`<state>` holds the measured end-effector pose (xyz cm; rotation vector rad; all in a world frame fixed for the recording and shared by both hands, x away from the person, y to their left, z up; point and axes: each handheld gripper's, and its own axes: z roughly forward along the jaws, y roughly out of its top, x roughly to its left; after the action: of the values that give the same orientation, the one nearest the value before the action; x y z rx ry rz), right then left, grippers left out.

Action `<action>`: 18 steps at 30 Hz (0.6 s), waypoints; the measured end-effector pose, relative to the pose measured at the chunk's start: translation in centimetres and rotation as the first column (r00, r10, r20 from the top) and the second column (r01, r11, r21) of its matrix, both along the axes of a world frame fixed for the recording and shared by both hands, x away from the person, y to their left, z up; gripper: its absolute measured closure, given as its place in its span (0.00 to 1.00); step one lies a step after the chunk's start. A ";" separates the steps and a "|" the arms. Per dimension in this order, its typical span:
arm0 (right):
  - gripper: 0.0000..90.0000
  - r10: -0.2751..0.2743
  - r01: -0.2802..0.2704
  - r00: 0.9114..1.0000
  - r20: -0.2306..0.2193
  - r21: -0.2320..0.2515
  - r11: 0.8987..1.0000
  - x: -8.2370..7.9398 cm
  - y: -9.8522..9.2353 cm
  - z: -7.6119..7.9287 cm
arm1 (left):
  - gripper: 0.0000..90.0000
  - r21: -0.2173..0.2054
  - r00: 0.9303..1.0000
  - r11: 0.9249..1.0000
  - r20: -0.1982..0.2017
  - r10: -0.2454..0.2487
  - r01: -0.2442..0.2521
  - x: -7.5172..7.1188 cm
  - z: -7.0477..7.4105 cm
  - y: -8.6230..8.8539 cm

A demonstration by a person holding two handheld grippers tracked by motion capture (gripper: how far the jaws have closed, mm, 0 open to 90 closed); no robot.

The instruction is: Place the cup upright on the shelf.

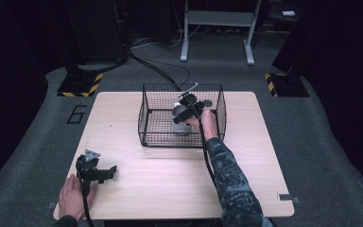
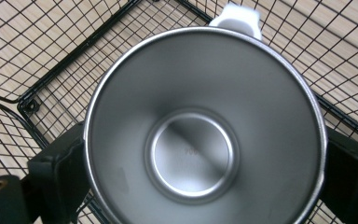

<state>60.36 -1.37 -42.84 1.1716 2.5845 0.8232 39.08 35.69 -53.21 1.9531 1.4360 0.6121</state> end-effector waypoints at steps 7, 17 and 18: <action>0.06 0.002 -0.002 1.000 0.012 -0.004 1.000 -0.2 0.1 -0.1 | 0.00 0.002 1.000 1.000 0.001 -0.001 0.001 0.0 0.0 0.0; 0.00 -0.046 0.046 0.999 0.009 0.029 0.999 -0.6 -0.4 0.1 | 0.00 -0.001 1.000 1.000 -0.001 0.000 0.000 0.0 0.0 0.0; 0.00 -0.052 0.052 0.999 0.007 0.044 0.998 -0.8 -0.5 0.2 | 0.00 0.000 1.000 1.000 -0.001 0.000 0.000 0.0 0.0 0.0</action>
<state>59.59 -1.90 -42.66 1.2396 2.5299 0.8763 39.07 35.68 -53.21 1.9530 1.4366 0.6113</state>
